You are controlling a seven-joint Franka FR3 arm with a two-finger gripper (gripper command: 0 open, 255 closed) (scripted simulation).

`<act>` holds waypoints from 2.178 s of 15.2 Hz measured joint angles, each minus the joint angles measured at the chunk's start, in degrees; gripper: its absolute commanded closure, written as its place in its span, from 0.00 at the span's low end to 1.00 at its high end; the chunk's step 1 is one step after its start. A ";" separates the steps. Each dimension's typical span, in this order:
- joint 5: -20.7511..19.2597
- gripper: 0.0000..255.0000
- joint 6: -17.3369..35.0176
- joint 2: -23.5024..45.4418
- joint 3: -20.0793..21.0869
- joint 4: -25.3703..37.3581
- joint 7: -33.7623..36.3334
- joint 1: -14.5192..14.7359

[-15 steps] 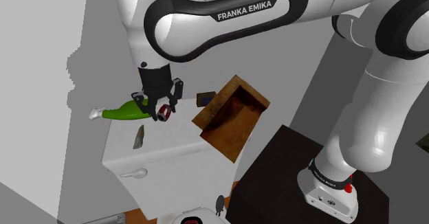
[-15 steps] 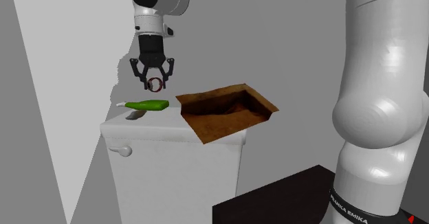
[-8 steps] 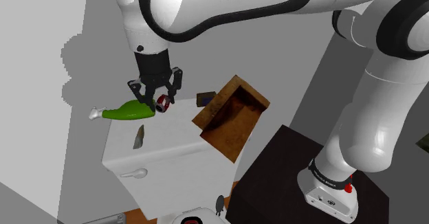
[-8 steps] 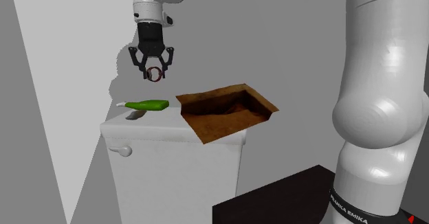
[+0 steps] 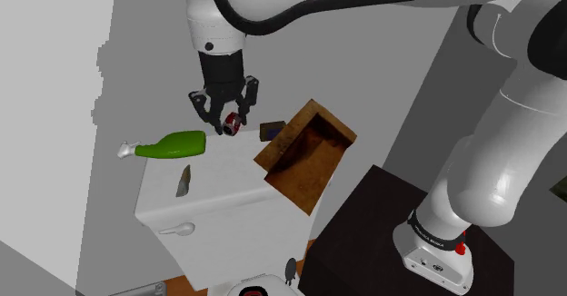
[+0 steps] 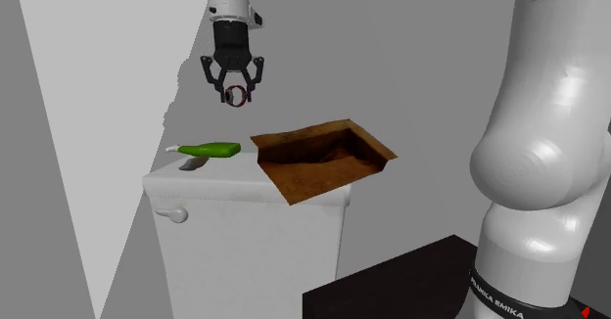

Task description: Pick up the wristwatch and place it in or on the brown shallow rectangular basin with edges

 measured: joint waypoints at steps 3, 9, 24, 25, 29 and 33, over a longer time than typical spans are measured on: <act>2.59 1.00 0.85 -6.03 -2.09 -6.27 -4.72 -2.17; 5.91 1.00 1.87 -16.88 -7.22 -17.65 -13.59 -4.74; 6.94 1.00 8.21 -26.84 -13.09 -34.18 -22.67 -6.37; 6.94 1.00 8.97 -26.79 -13.11 -34.90 -22.80 -6.40; 7.03 1.00 11.02 -26.35 -12.81 -36.50 -22.63 -6.31; 7.05 1.00 11.25 -26.36 -12.79 -36.72 -22.62 -6.30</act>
